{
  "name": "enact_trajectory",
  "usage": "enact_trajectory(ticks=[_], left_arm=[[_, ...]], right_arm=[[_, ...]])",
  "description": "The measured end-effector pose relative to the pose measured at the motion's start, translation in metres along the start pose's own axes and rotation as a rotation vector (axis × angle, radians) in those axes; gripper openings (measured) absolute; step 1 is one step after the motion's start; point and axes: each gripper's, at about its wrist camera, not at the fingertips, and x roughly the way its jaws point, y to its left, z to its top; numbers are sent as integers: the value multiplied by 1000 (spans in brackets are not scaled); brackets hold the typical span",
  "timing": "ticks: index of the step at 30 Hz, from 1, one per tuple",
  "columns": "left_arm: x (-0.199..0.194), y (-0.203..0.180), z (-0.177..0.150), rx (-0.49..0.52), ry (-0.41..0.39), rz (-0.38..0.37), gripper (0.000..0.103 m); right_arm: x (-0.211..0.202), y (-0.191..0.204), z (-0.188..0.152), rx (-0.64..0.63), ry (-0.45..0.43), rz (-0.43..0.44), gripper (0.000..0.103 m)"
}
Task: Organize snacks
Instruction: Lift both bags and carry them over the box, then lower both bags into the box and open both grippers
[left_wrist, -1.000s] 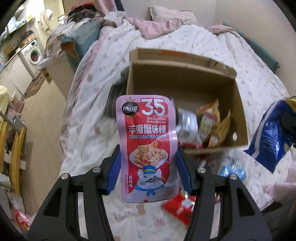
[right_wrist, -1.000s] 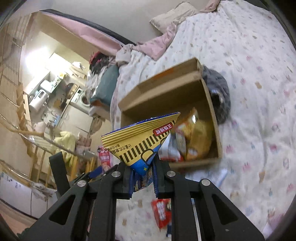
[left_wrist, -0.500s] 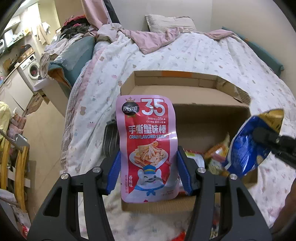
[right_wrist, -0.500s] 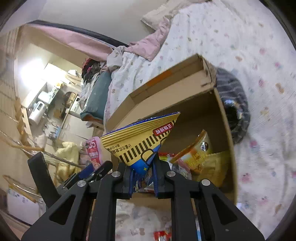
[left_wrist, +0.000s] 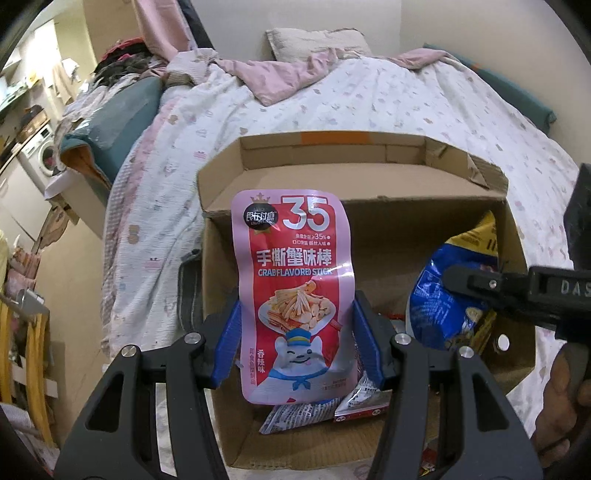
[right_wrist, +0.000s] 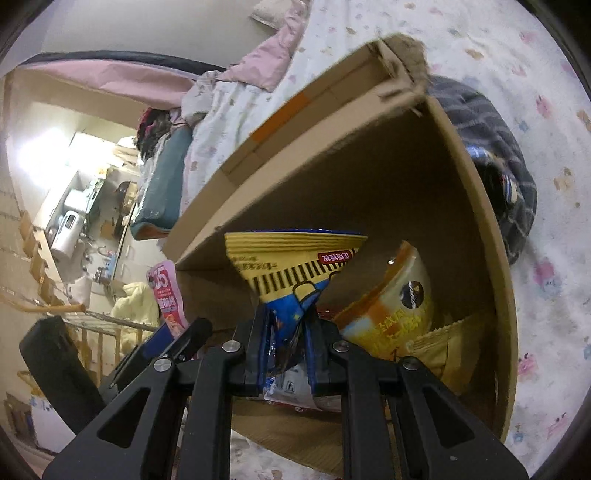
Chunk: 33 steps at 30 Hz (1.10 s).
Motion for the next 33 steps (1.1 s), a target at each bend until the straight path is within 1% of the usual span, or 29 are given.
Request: enact_trajectory(ticks=[2,6,13,16,17,18,19,20,21,22,23,25,26,28,30,32,33], left_arm=[[2,1,-1,-7,9,-7,53],[7,9,1,-53,35,-29,54],[9,12,2,-67,41,-34,55],[9,15,2,-85,43,-56,55],[9,16,1,-89,42,-57,55],[8,17,1,-95,41,-58,55],[7,18,1,-100,39,-63,55],[7,19,1,-101,38,-64,56],[7,19,1,-100,41,-61,66],[7,20,1,-101,40,-61,79],[5,20,1,-107,34,-65,82],[3,23,0,-122,22,-72,84],[3,23,1,-125,26,-75,84],[3,24,2,-130,28,-77,84],[3,25,2,-134,26,-77,84],[2,24,2,-131,26,-75,84],[3,24,2,-124,25,-71,84]], right_arm=[[0,-4,1,5,8,-9,21],[-2,-10,4,14,17,-20,22],[0,-12,5,39,26,-18,23],[-5,-9,6,28,19,-34,24],[-7,-9,7,17,13,-49,27],[-10,-7,6,5,4,-69,38],[-13,-3,7,-16,-10,-97,52],[-14,-1,6,-34,-9,-94,54],[-14,4,6,-61,2,-109,58],[-15,7,5,-83,1,-132,62],[-19,12,4,-114,-20,-149,63],[-25,19,4,-153,-45,-140,72],[-26,21,3,-159,-50,-132,75],[-30,24,3,-170,-66,-125,84],[-28,25,2,-189,-58,-143,86],[-24,25,0,-212,-43,-171,86],[-23,25,0,-214,-41,-171,86]])
